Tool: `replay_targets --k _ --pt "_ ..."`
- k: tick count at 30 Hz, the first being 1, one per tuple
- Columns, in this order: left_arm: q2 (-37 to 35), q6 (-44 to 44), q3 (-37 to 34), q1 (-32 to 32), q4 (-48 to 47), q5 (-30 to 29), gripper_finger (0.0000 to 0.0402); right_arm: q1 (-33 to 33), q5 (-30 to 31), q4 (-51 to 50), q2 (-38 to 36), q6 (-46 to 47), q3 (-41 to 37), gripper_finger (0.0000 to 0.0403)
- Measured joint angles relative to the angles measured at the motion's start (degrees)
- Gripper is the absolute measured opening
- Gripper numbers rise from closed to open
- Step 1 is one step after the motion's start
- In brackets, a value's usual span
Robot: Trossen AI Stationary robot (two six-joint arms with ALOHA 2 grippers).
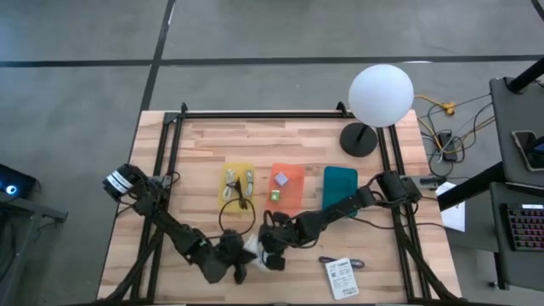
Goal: Pick and place items into bin
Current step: Put the top white card reader box into the blue bin
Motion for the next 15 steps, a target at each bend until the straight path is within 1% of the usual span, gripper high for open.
replay_targets --k 1,3,8,10,15 --pt "0.0 0.5 0.3 0.4 0.2 -0.7 0.0011 0.4 0.0 0.6 0.3 -0.3 0.0 0.0075" --pt "0.0 1.2 0.8 1.1 -0.1 -1.6 0.0011 0.5 -2.1 -0.5 -0.1 -1.6 -0.1 0.0074" --pt "-0.9 5.8 2.8 2.0 -0.7 2.3 0.0011 0.4 -2.3 -1.1 -0.2 -3.5 -0.2 0.0069" --pt "-1.0 6.3 3.1 2.0 -3.2 3.1 0.0011 0.4 -1.8 -1.7 -0.2 -3.2 -0.2 0.0068" --pt "-2.0 5.3 3.3 0.2 -9.4 7.7 0.0011 0.4 -1.3 -1.9 -0.3 -2.7 -0.1 0.0068"
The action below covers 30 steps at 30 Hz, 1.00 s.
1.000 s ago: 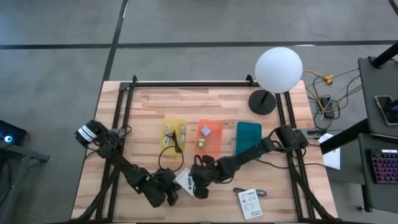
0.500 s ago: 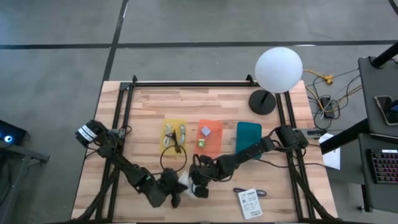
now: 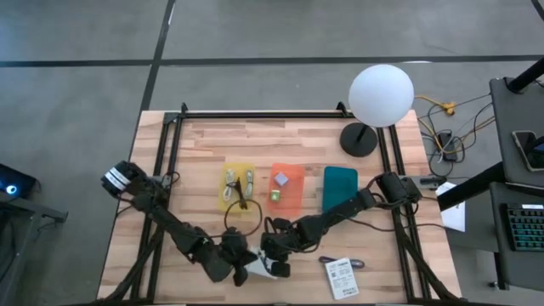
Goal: Pick and place items into bin
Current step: Put the top white card reader box into the blue bin
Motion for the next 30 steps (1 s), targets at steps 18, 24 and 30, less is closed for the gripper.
replay_targets --k 18,24,30 --pt "0.1 -6.7 0.1 -4.0 -0.7 4.5 0.0011 -1.2 4.7 -0.6 -0.9 -0.2 1.9 0.0015" --pt "3.4 -6.6 3.5 -5.3 -0.3 6.1 0.0011 -1.2 4.7 -0.6 1.8 0.0 1.8 0.0012" --pt "9.7 -6.5 8.4 -5.3 0.1 7.7 0.0011 -1.3 7.7 -0.6 2.2 0.0 1.8 0.0013"
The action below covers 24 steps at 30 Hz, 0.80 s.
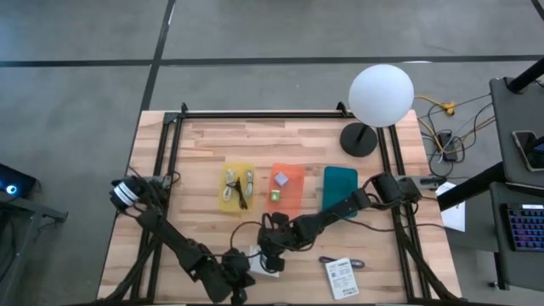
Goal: Pick and place items into bin
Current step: Put the top white card reader box into the blue bin
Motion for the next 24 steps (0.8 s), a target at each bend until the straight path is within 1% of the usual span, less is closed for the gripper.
replay_targets --k 5,8,15,19,24 --pt "1.1 0.0 0.2 0.0 -0.6 -0.2 0.0011 -0.1 0.0 -0.1 0.0 -0.1 0.0 0.0013" --pt "2.3 -0.1 -0.2 0.3 -3.4 -1.6 0.0011 0.1 -0.1 -0.1 0.0 -0.1 -0.1 0.0013" --pt "4.5 -0.1 0.7 1.2 -2.9 -3.2 0.0011 1.2 -0.3 -1.2 0.0 -0.2 0.0 0.0013" --pt "4.7 -0.1 0.8 1.9 -3.2 -3.8 0.0011 1.6 -0.3 -1.5 0.0 -0.1 0.0 0.0013" --pt "4.2 1.6 0.7 2.4 -4.8 -6.3 0.0011 1.7 -0.1 -2.0 0.0 -0.1 -0.1 0.0013"
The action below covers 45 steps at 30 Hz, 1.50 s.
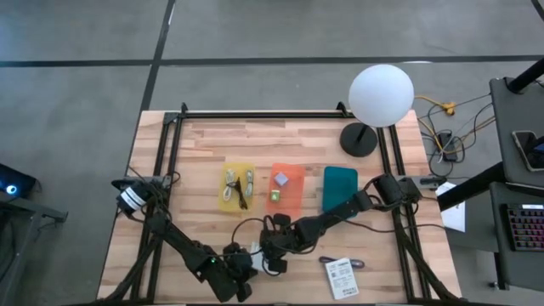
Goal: Pick and place items into bin
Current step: Put the top white card reader box into the blue bin
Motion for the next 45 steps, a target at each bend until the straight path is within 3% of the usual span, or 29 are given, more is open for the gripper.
replay_targets --k 10,16,22,24,27,31,34,38,45 --pt "0.1 13.1 6.1 0.8 -1.7 -7.1 0.0011 0.0 0.1 0.5 -0.2 -0.1 -1.0 0.0013" --pt "0.1 22.5 11.7 2.1 -10.0 -8.7 0.0011 0.0 -0.3 0.5 -0.2 0.0 -1.2 0.0013" --pt "-0.2 24.6 12.6 2.4 -12.2 -11.4 0.0011 0.0 -2.2 0.5 -0.2 0.0 -1.2 0.0013" --pt "-0.2 25.2 12.2 2.9 -13.7 -16.3 0.0011 0.0 -3.4 1.5 -0.1 -0.4 -1.2 0.0013" --pt "-0.2 26.1 12.0 3.4 -14.8 -17.7 0.0011 0.4 -4.3 1.3 -0.1 -0.6 -1.2 0.0013" --pt "-1.1 25.8 12.0 4.2 -18.6 -17.3 0.0011 0.4 -4.5 0.6 -0.3 -2.8 -1.1 0.0013" --pt "-1.7 25.5 11.9 4.3 -19.2 -16.3 0.0011 0.5 0.1 -2.2 -1.7 -3.1 -1.4 0.0013" --pt "-2.5 25.4 11.9 4.0 -18.7 -8.3 0.0011 0.3 4.0 -4.9 -4.4 -4.5 -1.5 0.0013" --pt "-2.5 27.0 10.5 3.7 -18.4 -1.7 0.0011 2.0 0.0 -14.7 -8.9 -4.4 -2.0 0.0013"
